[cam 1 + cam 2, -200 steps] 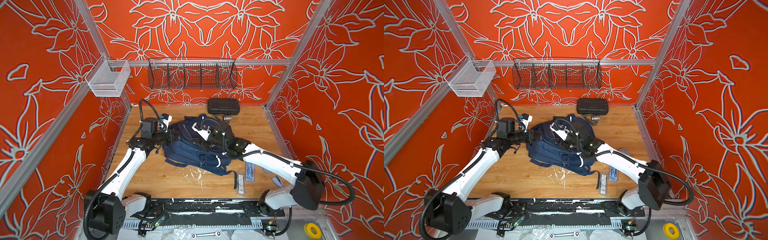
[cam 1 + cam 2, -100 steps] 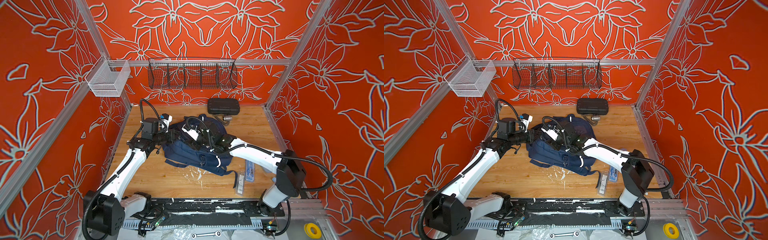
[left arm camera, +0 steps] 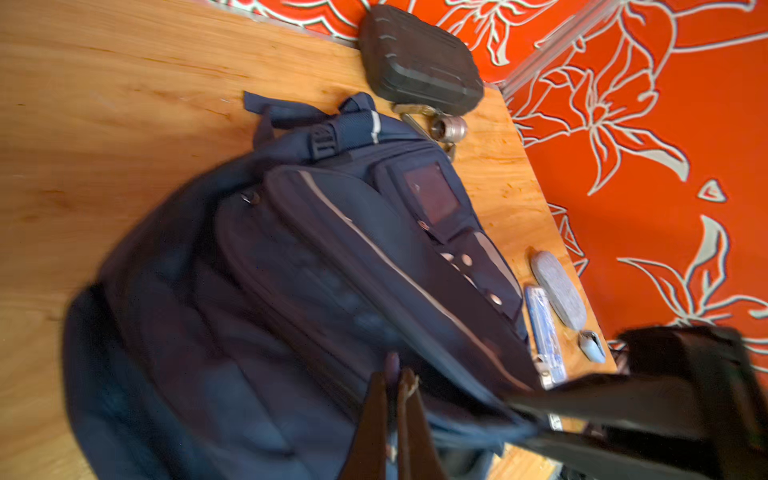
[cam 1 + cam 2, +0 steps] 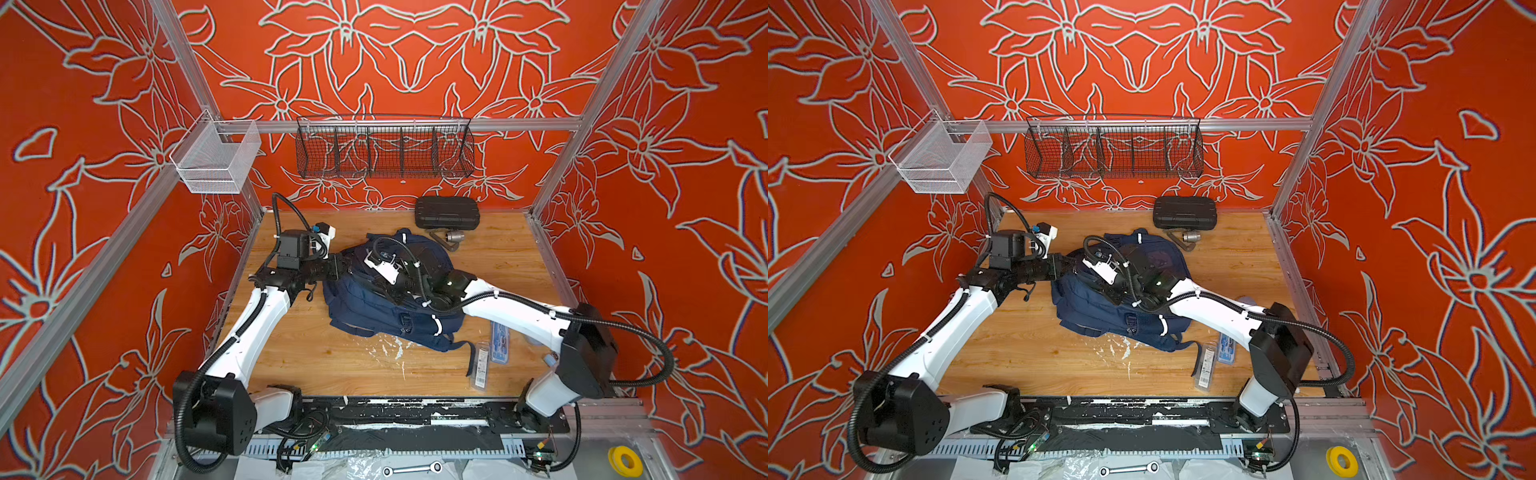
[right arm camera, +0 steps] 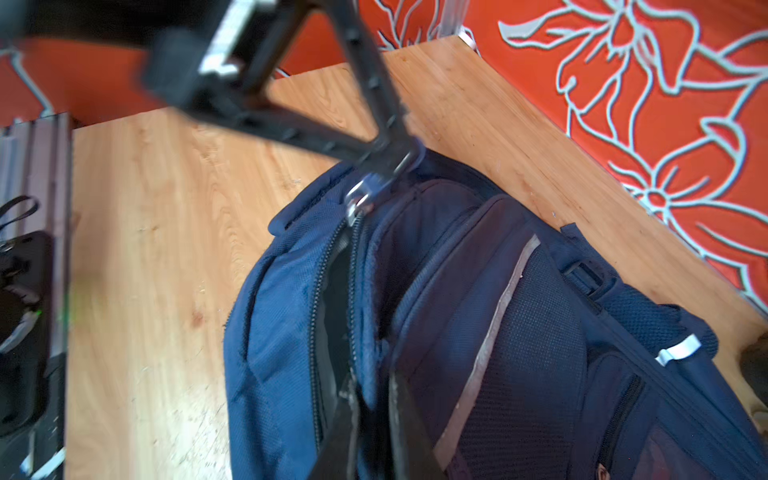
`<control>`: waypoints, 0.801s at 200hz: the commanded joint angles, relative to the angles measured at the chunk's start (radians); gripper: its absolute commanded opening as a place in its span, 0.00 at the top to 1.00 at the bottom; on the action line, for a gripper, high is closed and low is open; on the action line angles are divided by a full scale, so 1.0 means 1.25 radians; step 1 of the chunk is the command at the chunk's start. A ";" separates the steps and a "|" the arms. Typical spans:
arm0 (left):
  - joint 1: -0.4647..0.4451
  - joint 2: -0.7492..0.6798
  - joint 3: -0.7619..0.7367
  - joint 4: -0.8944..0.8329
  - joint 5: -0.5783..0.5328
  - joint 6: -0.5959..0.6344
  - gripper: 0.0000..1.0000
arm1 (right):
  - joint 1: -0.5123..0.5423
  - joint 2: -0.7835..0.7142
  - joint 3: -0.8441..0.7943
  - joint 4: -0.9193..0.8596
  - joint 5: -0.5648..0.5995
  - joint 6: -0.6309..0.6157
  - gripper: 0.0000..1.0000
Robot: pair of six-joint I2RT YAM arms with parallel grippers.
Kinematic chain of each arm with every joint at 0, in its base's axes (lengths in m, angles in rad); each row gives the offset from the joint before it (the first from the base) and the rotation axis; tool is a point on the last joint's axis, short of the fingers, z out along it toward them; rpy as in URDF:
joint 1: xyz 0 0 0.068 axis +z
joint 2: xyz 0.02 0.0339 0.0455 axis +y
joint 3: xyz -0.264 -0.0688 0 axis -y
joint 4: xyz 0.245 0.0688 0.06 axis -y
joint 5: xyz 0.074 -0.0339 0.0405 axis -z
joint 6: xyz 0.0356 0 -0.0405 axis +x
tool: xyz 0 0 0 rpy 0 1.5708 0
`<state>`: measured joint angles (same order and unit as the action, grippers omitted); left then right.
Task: Pack the student bag
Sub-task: 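Grasp the main zipper pull with the right gripper while the left holds the bag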
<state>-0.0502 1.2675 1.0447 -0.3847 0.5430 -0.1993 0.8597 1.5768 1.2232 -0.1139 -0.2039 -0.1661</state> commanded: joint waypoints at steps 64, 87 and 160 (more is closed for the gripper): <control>0.127 0.262 0.139 0.092 0.129 0.094 1.00 | 0.001 -0.178 -0.231 0.061 -0.303 -0.132 1.00; 0.128 0.304 0.177 0.075 0.220 0.086 1.00 | 0.008 -0.172 -0.246 0.018 -0.264 -0.123 1.00; 0.058 0.145 0.018 0.135 0.187 0.035 1.00 | 0.036 -0.061 -0.099 0.067 0.020 0.176 0.46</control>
<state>0.0498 1.5368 1.0977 -0.3023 0.7818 -0.1287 0.8883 1.4349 0.9764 -0.0128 -0.2974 -0.1177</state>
